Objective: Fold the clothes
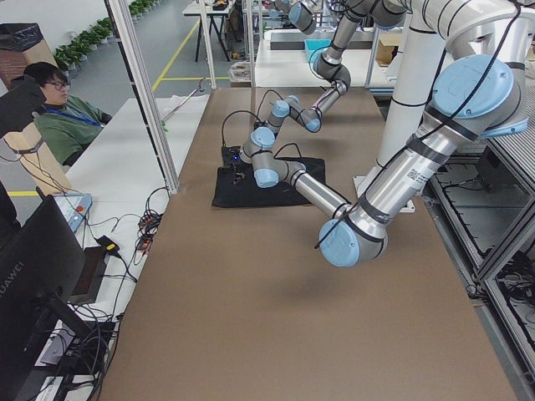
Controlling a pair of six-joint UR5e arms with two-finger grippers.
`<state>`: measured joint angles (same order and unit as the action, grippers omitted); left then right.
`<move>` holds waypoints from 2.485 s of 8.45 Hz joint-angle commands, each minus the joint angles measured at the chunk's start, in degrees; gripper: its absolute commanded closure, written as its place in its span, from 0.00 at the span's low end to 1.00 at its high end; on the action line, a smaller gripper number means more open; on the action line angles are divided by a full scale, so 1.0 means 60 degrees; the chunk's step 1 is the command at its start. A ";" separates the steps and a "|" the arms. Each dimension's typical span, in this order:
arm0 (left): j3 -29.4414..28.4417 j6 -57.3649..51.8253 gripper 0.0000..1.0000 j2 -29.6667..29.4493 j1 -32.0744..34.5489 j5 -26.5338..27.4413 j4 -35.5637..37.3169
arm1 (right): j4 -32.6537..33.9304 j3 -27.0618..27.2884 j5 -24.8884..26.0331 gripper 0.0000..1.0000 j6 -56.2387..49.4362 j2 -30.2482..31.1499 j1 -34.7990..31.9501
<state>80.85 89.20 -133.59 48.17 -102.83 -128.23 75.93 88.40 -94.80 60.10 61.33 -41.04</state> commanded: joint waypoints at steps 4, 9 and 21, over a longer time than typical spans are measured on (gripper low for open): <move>0.0016 0.0001 0.00 -0.0001 0.0014 -0.0014 0.0000 | -0.0246 0.0180 0.0009 0.06 -0.0012 -0.0332 -0.0060; -0.0013 -0.0029 0.00 0.0014 0.0029 -0.0029 0.0000 | -0.1385 -0.2246 0.0229 0.06 -0.0158 -0.1840 0.0014; -0.0072 0.0030 0.00 -0.0074 0.0014 0.0000 0.0015 | -0.2719 -0.3421 0.0815 0.06 -0.1287 -0.1227 -0.0997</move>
<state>80.46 89.38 -133.79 48.20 -102.83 -128.15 64.29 70.45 -89.81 52.82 52.48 -46.01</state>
